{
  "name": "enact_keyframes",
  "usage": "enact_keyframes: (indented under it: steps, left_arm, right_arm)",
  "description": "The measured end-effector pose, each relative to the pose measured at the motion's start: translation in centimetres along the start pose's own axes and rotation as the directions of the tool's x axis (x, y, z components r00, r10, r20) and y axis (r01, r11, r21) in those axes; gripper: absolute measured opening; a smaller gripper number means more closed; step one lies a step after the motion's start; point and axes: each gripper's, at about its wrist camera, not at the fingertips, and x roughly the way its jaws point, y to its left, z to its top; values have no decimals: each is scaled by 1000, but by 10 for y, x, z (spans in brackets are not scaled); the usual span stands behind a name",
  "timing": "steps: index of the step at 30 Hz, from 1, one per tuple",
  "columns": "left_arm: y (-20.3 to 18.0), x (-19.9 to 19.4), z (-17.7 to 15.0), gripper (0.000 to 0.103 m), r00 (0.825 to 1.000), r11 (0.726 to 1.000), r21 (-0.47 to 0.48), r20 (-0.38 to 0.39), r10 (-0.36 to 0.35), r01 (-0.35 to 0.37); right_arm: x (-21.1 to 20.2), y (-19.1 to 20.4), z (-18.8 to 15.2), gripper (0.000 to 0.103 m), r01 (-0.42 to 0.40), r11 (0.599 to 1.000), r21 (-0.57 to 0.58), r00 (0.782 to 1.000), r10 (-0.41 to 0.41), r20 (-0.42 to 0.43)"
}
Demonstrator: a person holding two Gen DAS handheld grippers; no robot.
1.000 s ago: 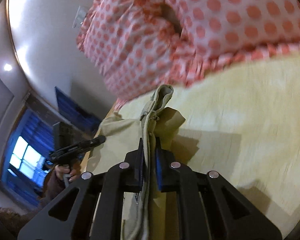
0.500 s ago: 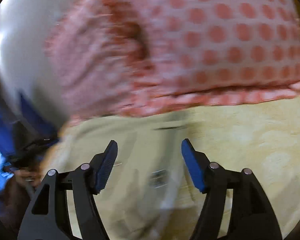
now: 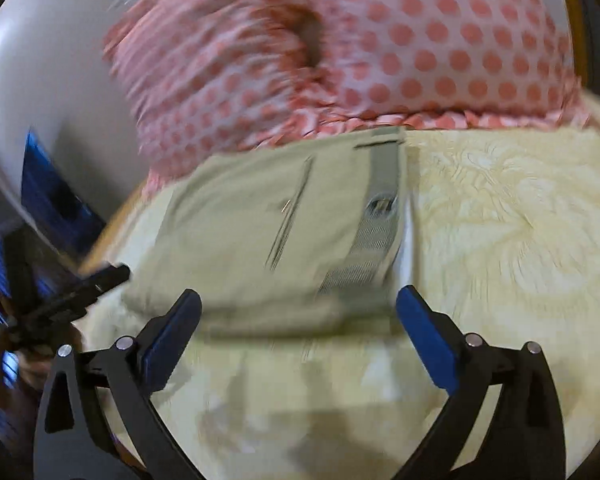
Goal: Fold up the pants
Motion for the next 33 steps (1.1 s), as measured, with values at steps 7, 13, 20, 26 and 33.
enact_keyframes:
  steps: [7,13,20,26,33]
  left_arm:
    - [-13,-6,-67,101,994,995,6,-51,101,-101]
    - [-19,-9,-80,101,992,992,36,-23,122,-121]
    - [-19,-13,-88,101,993,993,35,27,115,-115]
    - [-20,-12,-88,101,992,992,29,38,120,-121]
    - [-20,-12,-89,101,992,992,29,40,120,-121]
  right_arm:
    - [20,37,-50,102,194,978,-79,981,-194,10]
    - [19,45,-63,102,252,965,-79,968,-252,13]
    - [15,52,-78,102,296,949,-112,955,-291,63]
    - [15,51,-76,102,296,948,-114,955,-291,63]
    - [16,52,-75,102,299,948,-111,954,-294,62]
